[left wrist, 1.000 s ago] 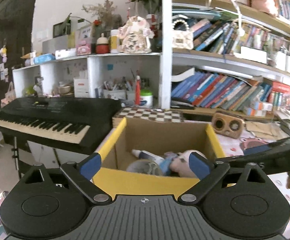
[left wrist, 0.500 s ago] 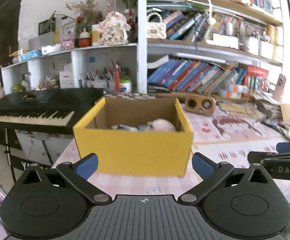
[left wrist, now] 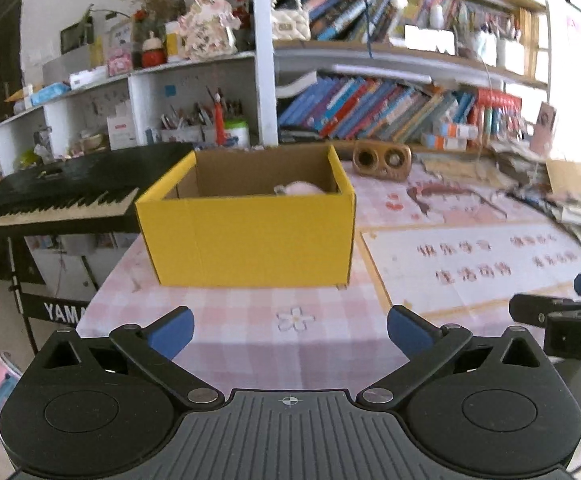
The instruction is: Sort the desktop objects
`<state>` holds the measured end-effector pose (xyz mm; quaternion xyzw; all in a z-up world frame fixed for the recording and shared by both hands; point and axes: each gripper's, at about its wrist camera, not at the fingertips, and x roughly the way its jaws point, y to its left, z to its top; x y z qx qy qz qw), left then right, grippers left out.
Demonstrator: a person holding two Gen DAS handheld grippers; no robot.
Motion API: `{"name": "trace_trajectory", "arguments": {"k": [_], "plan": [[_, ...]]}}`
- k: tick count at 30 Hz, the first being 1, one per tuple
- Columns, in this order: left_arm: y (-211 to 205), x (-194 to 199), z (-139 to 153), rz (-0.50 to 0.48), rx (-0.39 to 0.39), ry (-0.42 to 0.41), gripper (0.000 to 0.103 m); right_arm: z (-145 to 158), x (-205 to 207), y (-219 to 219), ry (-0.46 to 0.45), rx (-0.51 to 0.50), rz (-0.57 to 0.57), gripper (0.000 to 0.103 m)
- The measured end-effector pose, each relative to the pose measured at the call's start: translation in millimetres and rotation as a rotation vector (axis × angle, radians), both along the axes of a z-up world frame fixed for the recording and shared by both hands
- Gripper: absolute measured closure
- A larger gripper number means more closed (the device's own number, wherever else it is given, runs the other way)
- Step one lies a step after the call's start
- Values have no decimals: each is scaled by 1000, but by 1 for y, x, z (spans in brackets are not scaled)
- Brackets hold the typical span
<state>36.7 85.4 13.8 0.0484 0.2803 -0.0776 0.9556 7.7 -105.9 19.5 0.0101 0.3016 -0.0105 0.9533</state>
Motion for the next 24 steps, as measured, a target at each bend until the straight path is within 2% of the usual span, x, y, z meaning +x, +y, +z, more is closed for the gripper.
{"name": "trace_trajectory", "arguments": {"k": [7, 13, 24], "plan": [[3, -8, -5, 22, 9, 48, 0, -11, -9, -6, 62, 67, -27, 15], [8, -9, -7, 72, 11, 80, 0, -13, -12, -4, 73, 62, -30, 13], [5, -16, -6, 62, 1, 74, 0, -11, -18, -1, 83, 31, 2, 9]]}}
